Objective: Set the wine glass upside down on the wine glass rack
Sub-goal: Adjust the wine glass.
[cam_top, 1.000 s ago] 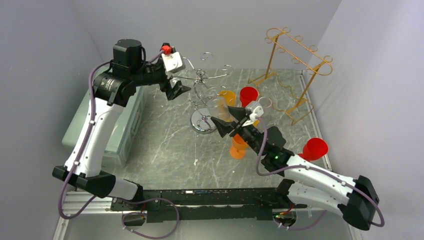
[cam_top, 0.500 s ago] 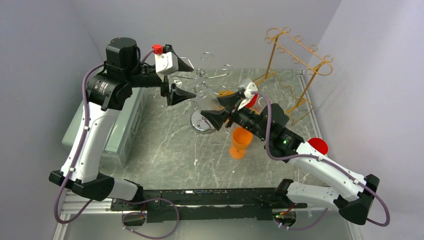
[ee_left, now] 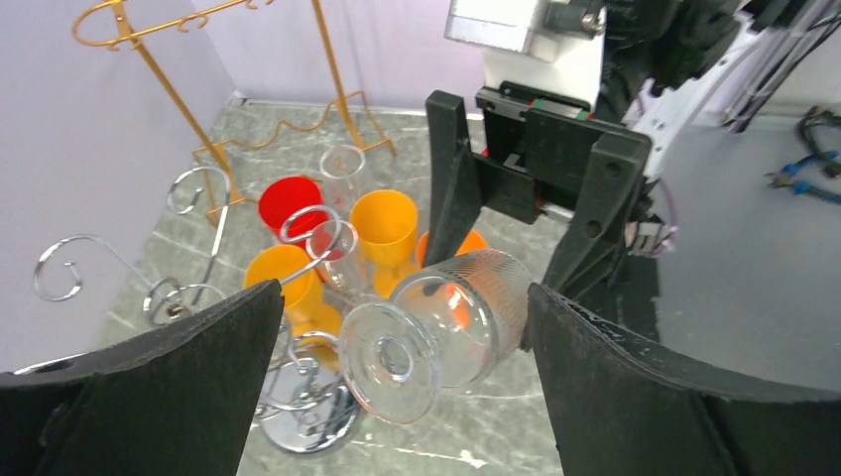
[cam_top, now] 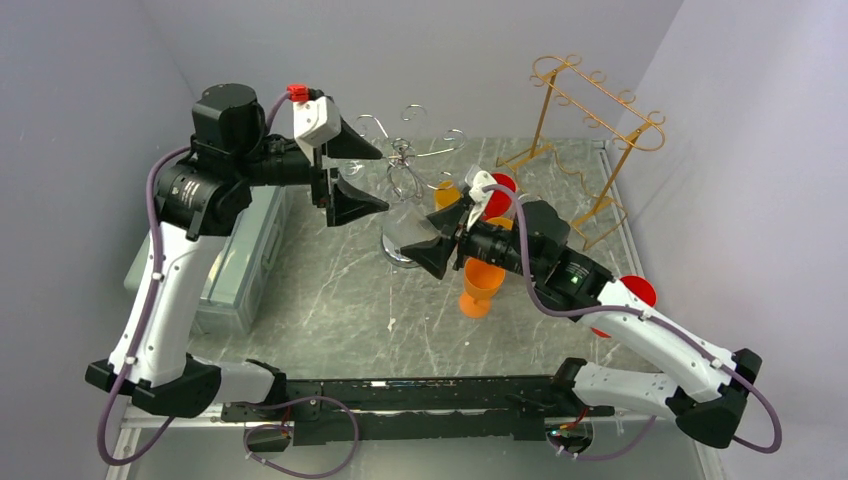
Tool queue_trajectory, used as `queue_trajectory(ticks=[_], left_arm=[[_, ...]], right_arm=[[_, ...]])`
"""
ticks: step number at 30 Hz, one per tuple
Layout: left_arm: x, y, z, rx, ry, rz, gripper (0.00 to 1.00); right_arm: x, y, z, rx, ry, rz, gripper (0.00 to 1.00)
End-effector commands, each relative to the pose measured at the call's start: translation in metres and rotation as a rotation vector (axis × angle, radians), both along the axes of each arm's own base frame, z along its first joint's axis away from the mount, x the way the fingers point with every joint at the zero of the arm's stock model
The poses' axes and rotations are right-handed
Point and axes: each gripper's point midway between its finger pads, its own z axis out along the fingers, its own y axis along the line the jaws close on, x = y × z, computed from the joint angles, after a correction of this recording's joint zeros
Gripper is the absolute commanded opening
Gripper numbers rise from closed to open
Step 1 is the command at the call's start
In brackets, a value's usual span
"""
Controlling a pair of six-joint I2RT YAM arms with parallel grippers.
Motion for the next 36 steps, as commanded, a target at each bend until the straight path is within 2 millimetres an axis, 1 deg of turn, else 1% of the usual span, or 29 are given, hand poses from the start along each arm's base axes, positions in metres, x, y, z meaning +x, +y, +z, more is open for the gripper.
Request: queue_trajectory(ticks=[1,4,6,7,11,13,14,15,16,19,23,28,30,32,36], left_arm=[[-0.031,-0.001,0.019,-0.065,0.129,-0.068,0.99],[-0.034,-0.002,0.017,-0.061,0.172,-0.082,1.00],[-0.030,-0.002,0.014,-0.057,0.198,-0.056,0.99],[-0.027,-0.001,0.015,-0.058,0.213,-0.036,0.99],[-0.016,0.001,0.014,-0.078,0.349,0.004,0.99],[-0.014,0.003,0.016,-0.102,0.419,-0.018,0.98],[-0.013,0.003,0.019,-0.117,0.442,-0.045,0.97],[-0.018,0.004,0.021,-0.127,0.460,-0.090,0.95],[-0.017,0.004,0.022,-0.134,0.469,-0.107,0.93],[-0.024,0.003,0.019,-0.135,0.496,-0.181,0.90],[-0.023,0.002,0.014,-0.135,0.536,-0.190,0.87],[-0.021,0.001,0.009,-0.136,0.566,-0.176,0.80],[-0.022,0.001,0.014,-0.145,0.552,-0.180,0.78],[-0.023,0.001,0.021,-0.157,0.536,-0.189,0.74],[-0.026,0.002,0.024,-0.157,0.502,-0.191,0.63]], right_arm=[[-0.021,-0.010,0.053,0.103,-0.144,0.066,0.00],[-0.025,-0.016,0.059,0.113,-0.187,0.066,0.00],[-0.029,-0.020,0.061,0.116,-0.209,0.072,0.00],[-0.031,-0.022,0.066,0.135,-0.235,0.075,0.00],[-0.035,-0.028,0.073,0.180,-0.283,0.071,0.00],[-0.035,-0.030,0.077,0.213,-0.297,0.059,0.00],[-0.035,-0.031,0.075,0.225,-0.302,0.055,0.00],[-0.036,-0.032,0.081,0.255,-0.323,0.053,0.00],[-0.036,-0.032,0.082,0.270,-0.328,0.051,0.00],[-0.034,-0.027,0.085,0.289,-0.336,0.059,0.00],[-0.032,-0.024,0.092,0.316,-0.360,0.058,0.00],[-0.026,-0.021,0.102,0.339,-0.401,0.040,0.00],[-0.023,-0.016,0.102,0.336,-0.402,0.046,0.00],[-0.018,-0.009,0.097,0.319,-0.394,0.048,0.00],[-0.006,-0.003,0.092,0.310,-0.379,0.016,0.00]])
